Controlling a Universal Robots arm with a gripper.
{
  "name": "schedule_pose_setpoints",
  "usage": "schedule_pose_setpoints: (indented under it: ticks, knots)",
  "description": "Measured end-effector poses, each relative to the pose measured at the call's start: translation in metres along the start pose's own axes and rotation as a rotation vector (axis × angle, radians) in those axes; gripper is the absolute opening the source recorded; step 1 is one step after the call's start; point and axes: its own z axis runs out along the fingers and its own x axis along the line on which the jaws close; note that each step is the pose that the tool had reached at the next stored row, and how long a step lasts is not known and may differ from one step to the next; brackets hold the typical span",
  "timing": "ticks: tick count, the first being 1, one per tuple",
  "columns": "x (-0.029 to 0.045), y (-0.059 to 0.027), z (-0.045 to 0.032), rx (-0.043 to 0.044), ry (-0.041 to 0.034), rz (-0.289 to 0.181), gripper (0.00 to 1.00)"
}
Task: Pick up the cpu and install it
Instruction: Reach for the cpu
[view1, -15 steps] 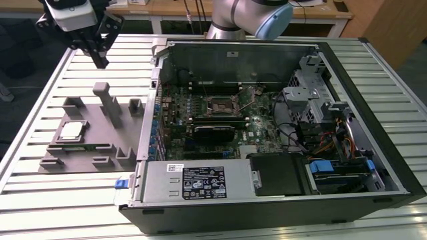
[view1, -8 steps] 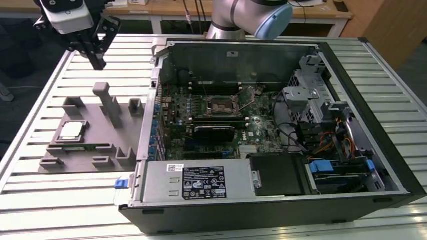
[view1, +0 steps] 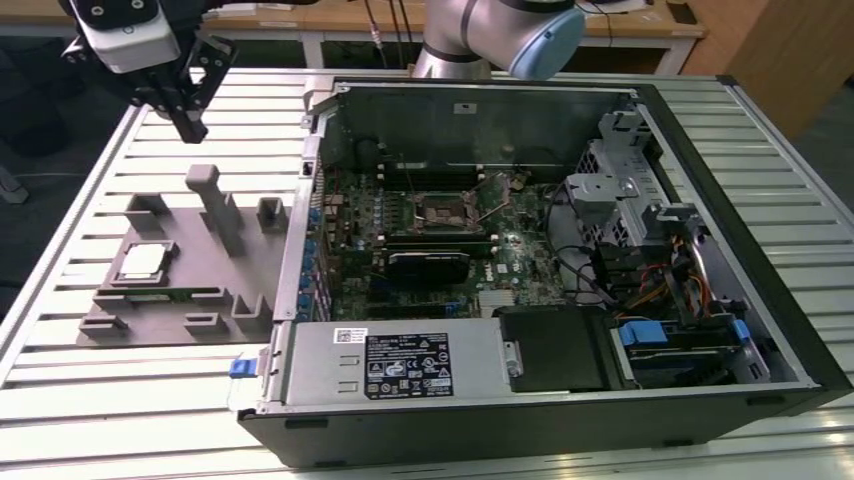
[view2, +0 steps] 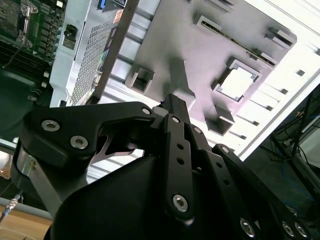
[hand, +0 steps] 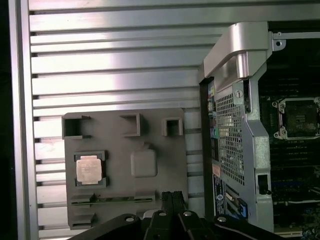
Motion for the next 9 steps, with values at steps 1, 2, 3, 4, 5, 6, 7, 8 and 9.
schedule_pose_setpoints:
  ticks: [1,2,3,4,5,6,7,8,9]
  knots:
    - [0.0007,-0.0001,0.0004,0.0001,0.0000,0.000,0.11]
    - [0.0014,-0.0001,0.0007,0.0002,0.0000,0.000,0.11]
    - [0.0021,-0.0002,0.0010,0.0003,0.0000,0.000,0.11]
    - [0.0029,-0.0002,0.0014,0.0004,0.0000,0.000,0.11]
    - [0.0036,-0.0003,0.0018,0.0005,-0.0001,0.000,0.11]
    - [0.0043,-0.0003,0.0022,0.0006,-0.0001,0.000,0.11]
    - [0.0050,-0.0004,0.0026,0.0008,-0.0001,0.000,0.11]
    - [0.0058,-0.0005,0.0030,0.0010,0.0000,0.000,0.11]
    - [0.0067,-0.0005,0.0035,0.0012,-0.0001,0.000,0.11]
